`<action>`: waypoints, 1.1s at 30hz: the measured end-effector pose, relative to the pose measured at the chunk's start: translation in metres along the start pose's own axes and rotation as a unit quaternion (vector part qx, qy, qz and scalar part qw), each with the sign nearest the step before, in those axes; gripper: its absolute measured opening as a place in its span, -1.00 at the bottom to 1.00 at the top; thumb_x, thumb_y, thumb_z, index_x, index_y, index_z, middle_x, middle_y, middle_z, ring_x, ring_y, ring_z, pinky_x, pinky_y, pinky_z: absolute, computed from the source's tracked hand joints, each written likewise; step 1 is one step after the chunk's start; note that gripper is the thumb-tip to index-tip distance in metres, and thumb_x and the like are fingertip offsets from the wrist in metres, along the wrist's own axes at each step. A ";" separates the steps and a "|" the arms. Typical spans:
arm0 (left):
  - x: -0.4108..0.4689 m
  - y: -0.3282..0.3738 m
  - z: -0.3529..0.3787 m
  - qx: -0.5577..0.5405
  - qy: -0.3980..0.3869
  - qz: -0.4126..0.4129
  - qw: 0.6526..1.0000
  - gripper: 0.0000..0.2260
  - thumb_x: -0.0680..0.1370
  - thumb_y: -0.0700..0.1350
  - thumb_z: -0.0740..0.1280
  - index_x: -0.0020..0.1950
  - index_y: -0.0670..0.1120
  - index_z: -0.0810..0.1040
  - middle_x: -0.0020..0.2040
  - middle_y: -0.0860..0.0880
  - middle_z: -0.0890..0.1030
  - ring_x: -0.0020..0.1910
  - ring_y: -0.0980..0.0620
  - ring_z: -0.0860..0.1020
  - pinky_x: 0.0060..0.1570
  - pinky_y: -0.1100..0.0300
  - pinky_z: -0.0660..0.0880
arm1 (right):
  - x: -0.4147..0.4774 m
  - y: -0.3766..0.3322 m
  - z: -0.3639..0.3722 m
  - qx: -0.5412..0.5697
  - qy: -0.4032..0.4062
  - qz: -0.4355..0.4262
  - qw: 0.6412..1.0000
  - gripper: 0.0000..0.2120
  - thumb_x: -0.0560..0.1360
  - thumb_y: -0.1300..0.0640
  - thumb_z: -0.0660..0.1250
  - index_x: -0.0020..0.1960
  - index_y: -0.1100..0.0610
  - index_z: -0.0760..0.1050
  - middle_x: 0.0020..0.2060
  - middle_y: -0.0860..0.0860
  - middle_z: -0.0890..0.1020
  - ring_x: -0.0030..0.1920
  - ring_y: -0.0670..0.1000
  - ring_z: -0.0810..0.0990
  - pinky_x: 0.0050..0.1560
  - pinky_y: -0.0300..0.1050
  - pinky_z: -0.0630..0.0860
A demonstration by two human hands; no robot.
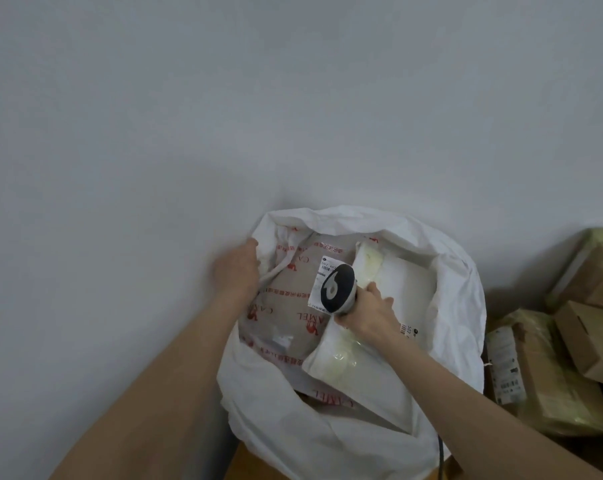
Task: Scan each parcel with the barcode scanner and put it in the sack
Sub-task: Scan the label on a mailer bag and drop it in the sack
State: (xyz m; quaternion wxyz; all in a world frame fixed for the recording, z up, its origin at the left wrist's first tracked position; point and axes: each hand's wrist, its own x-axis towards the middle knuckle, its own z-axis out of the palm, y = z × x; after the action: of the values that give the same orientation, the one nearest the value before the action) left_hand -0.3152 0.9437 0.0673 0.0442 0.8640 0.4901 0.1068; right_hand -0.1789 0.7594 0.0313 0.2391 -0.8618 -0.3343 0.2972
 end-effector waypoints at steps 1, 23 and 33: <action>0.006 0.003 -0.010 -0.044 0.051 0.000 0.998 -0.72 0.60 -0.23 0.16 0.31 -0.13 0.44 0.14 -0.13 0.59 -0.04 -0.13 0.53 -0.19 0.12 0.32 | 0.002 -0.001 0.000 -0.003 -0.003 0.001 1.000 -0.58 0.49 0.00 0.37 0.31 -0.01 0.39 0.28 0.05 0.31 0.33 0.27 0.22 0.32 0.30 0.33; -0.110 0.123 0.017 0.046 0.019 0.247 0.968 -0.56 0.62 -0.04 0.21 0.49 -0.06 0.25 0.57 -0.17 0.06 0.55 -0.14 0.04 0.45 0.00 0.14 | -0.084 0.036 -0.097 0.329 0.134 -0.019 0.935 -0.83 0.42 -0.02 0.45 -0.14 0.06 0.55 -0.34 -0.02 0.66 -0.50 -0.14 0.61 -0.40 -0.20 0.49; -0.173 0.133 0.079 0.063 -0.113 0.295 0.947 -0.51 0.64 0.15 0.08 0.54 -0.01 0.19 0.57 -0.07 0.13 0.56 -0.03 0.01 0.50 0.02 -0.11 | -0.093 0.138 -0.057 0.331 0.165 0.146 0.918 -0.46 0.34 -0.04 0.56 0.22 0.15 0.51 0.07 0.09 0.64 0.06 0.18 0.61 0.02 0.05 0.56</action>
State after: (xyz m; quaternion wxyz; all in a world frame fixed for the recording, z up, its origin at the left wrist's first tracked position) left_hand -0.2721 0.7288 -0.0097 0.0114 0.9773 0.2111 -0.0145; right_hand -0.1362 0.5886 0.0205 0.5162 -0.8096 -0.0427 0.2762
